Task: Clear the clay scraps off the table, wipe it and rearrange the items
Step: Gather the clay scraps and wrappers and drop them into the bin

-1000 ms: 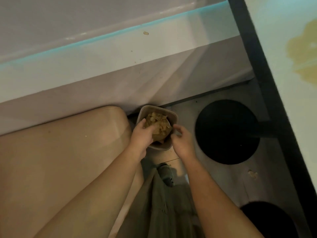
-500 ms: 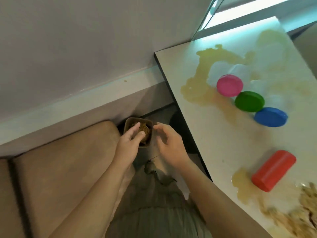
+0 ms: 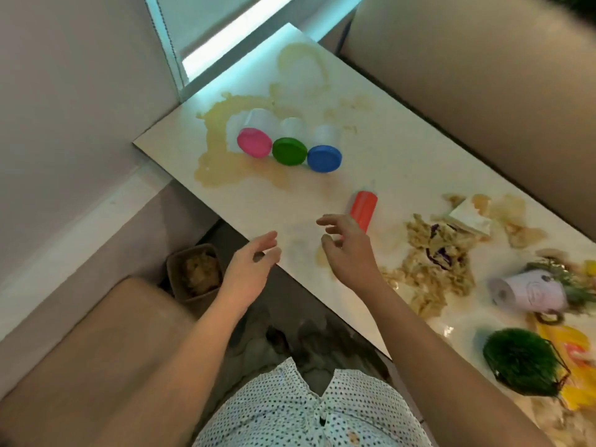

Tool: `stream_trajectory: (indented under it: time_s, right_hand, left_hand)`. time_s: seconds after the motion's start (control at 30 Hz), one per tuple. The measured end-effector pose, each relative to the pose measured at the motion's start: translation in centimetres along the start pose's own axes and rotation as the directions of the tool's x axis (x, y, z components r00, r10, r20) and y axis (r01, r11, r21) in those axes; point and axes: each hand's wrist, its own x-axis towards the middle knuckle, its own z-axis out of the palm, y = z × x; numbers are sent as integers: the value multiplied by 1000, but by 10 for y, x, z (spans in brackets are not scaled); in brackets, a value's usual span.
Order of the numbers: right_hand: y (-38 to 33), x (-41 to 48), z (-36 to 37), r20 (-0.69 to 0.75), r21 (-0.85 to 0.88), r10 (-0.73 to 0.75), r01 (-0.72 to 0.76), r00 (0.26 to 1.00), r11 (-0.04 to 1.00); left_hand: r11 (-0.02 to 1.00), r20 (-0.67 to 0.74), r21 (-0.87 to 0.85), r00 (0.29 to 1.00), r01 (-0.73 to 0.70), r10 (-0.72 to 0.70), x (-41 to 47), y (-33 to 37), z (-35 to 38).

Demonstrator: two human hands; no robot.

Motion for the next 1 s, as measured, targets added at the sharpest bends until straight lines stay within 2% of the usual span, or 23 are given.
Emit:
stream_trajectory:
  time_s: [0.13,0.27,0.37,0.47,0.6,0.7,0.8,0.93,1.0]
  right_hand:
    - [51,-23,-64,-149,-16,74,-77,986,997]
    - [108,-51,-113,-189,-72,196,-213,962,974]
    - [143,-66,-137,-172,-203,239,-272,956,941]
    - [167,-79,-162,-166,-246,307,-341,937,907]
    - [189,-79,-181,2,-304,396,-376,918,875]
    - [194,-76,-180,144,-480,383,-274,912,834]
    - [193,-81,-172,246,-567,377,-183,893,803]
    - [201,-94,-153,244,-674,291,-54,925,736]
    - [209,-96,-149,226,-660,241,-33,944,750]
  left_hand:
    - [993,135,110,990,-51,35,-9,25,63]
    - [985,212,148,976,-86,54,-27,35,125]
    - [983,221,163,974,-85,47,-42,35,164]
    - [985,193,155,980,-79,48,-58,34,198]
    - [991,148,121,988,-64,46,-77,34,231]
    - [991,120,120,991,-67,52,-87,35,243]
    - [991,95,119,994,-66,54,-93,35,248]
    - [993,69,109,997,-49,42,-97,32,248]
    - [994,69,104,997,-42,35,-96,29,247]
